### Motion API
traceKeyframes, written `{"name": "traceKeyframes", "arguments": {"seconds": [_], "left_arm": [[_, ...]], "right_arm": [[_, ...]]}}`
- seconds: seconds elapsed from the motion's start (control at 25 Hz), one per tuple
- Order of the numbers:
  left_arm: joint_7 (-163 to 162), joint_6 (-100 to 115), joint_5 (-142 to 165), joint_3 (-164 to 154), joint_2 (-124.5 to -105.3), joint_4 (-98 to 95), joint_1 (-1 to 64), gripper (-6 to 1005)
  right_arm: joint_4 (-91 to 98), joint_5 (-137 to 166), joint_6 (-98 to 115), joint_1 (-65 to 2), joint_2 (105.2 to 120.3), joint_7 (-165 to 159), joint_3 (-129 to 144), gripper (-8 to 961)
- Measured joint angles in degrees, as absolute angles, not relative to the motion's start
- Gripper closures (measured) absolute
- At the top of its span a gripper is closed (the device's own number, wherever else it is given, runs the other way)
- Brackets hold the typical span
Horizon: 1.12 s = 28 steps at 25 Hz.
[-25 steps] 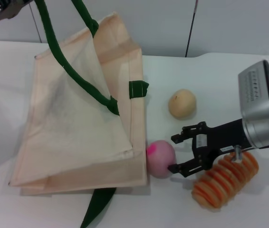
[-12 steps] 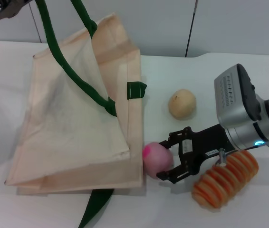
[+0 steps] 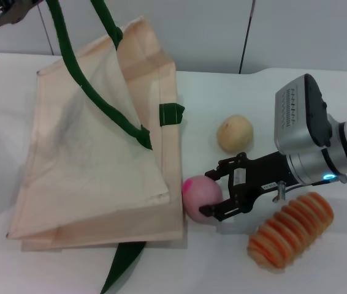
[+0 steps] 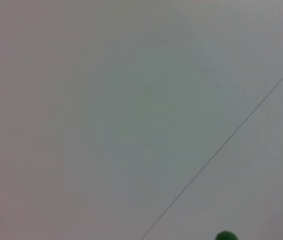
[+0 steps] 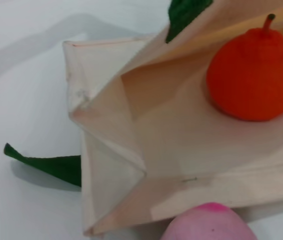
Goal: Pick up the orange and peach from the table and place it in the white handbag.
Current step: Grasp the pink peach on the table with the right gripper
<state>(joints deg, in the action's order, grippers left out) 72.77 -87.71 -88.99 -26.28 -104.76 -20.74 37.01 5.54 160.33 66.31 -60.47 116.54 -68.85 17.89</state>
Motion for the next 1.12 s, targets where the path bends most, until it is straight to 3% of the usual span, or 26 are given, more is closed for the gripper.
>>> {"name": "traceKeyframes", "arguments": {"seconds": [0.2, 0.32, 1.12], "left_arm": [[72.77, -87.71, -89.02, -26.28, -104.76, -20.74, 36.98, 885], [72.77, -87.71, -89.03, -26.28, -104.75, -20.74, 36.97, 885], [72.77, -87.71, -89.03, -26.28, -104.67, -20.74, 36.75, 885]], "right_arm": [[5.53, 160.79, 65.95, -60.55, 116.54, -69.82, 18.21, 127], [5.53, 160.88, 65.92, -60.56, 116.54, -70.02, 18.58, 267], [5.74, 160.92, 67.33, -60.56, 116.36, -71.70, 22.68, 384]]}}
